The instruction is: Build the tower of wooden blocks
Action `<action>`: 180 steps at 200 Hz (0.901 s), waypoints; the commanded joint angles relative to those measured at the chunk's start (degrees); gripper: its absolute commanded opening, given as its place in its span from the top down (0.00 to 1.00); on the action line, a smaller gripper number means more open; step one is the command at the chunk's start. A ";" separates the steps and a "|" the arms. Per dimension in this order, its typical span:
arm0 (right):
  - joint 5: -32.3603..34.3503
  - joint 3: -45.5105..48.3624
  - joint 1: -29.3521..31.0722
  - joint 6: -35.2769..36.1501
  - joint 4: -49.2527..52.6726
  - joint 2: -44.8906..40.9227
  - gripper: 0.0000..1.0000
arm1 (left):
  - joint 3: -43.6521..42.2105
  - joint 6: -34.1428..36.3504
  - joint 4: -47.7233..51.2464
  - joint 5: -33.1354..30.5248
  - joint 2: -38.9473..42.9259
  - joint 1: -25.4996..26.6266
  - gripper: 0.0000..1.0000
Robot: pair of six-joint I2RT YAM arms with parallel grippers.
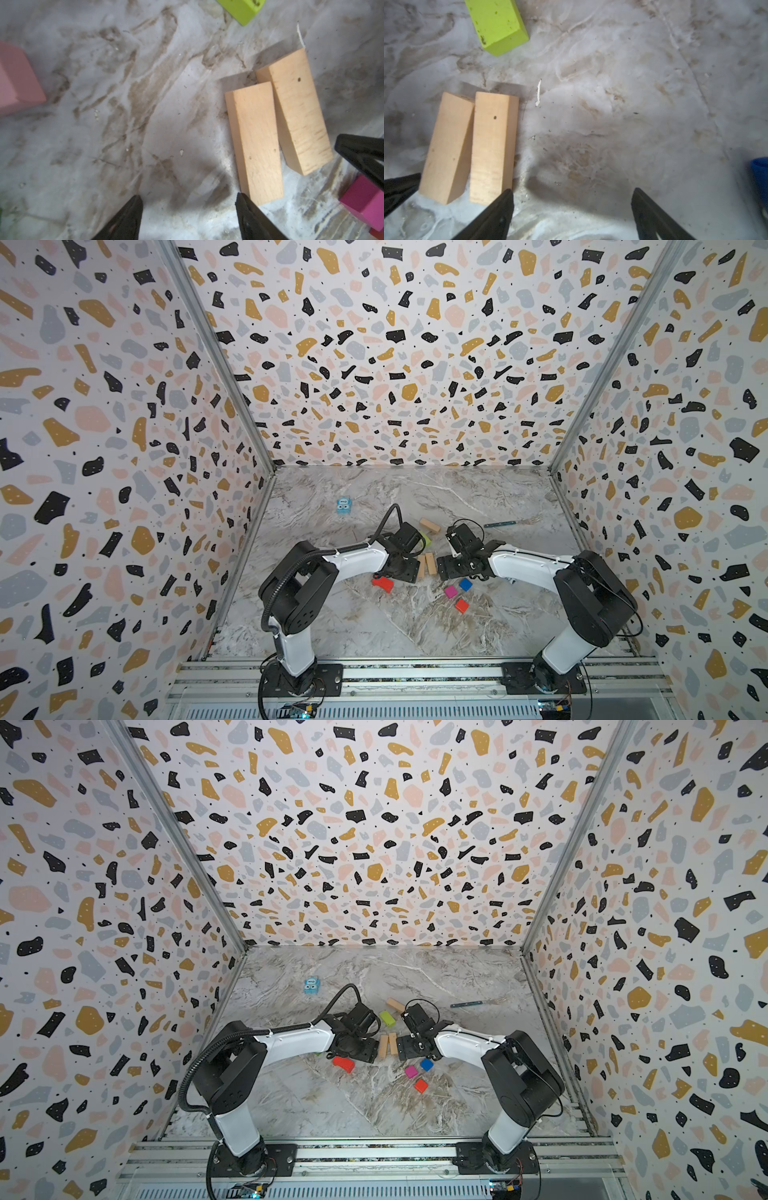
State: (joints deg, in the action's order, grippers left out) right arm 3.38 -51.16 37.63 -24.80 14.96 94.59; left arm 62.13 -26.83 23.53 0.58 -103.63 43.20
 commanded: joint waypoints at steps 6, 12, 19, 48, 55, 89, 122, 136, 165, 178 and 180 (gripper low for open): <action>0.86 -1.81 0.36 -0.47 1.04 0.66 0.10 | -0.12 -1.03 0.71 2.23 -2.03 0.71 0.27; 0.87 -1.80 0.35 -0.47 1.01 0.77 0.10 | -0.07 -1.03 0.72 2.23 -2.09 0.74 0.28; 0.86 -1.81 0.43 -0.47 1.03 0.85 0.10 | 0.01 -1.12 0.66 2.30 -2.18 0.81 0.28; 0.86 -1.72 0.60 -0.40 0.76 0.95 0.10 | 0.48 -1.40 0.50 2.65 -2.58 1.09 0.28; 0.70 -1.69 0.67 -0.28 0.76 1.08 0.10 | 0.54 -1.39 0.44 2.67 -2.70 1.10 0.28; 0.60 -1.78 0.87 -0.18 0.68 1.43 0.10 | 1.00 -1.38 0.03 2.94 -3.41 1.17 0.28; 0.59 -1.78 1.06 -0.16 0.68 1.74 0.10 | 1.44 -1.20 0.05 2.50 -4.09 1.18 0.28; 0.58 -1.80 1.18 -0.13 0.68 1.74 0.10 | 1.72 -1.21 0.11 2.54 -4.40 1.13 0.28; 0.68 -1.68 1.14 -0.12 0.74 1.65 0.10 | 1.95 -1.20 0.04 2.41 -4.60 1.15 0.28; 0.63 -1.70 1.15 -0.15 0.73 1.73 0.10 | 2.03 -1.21 0.07 2.19 -4.73 1.10 0.28; 0.61 -1.74 1.22 -0.12 0.76 1.74 0.10 | 2.03 -1.14 0.08 2.22 -4.78 1.10 0.28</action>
State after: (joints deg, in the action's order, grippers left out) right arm 3.70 -51.72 38.50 -24.77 14.74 95.83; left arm 64.51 -27.68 22.41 1.02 -105.78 43.99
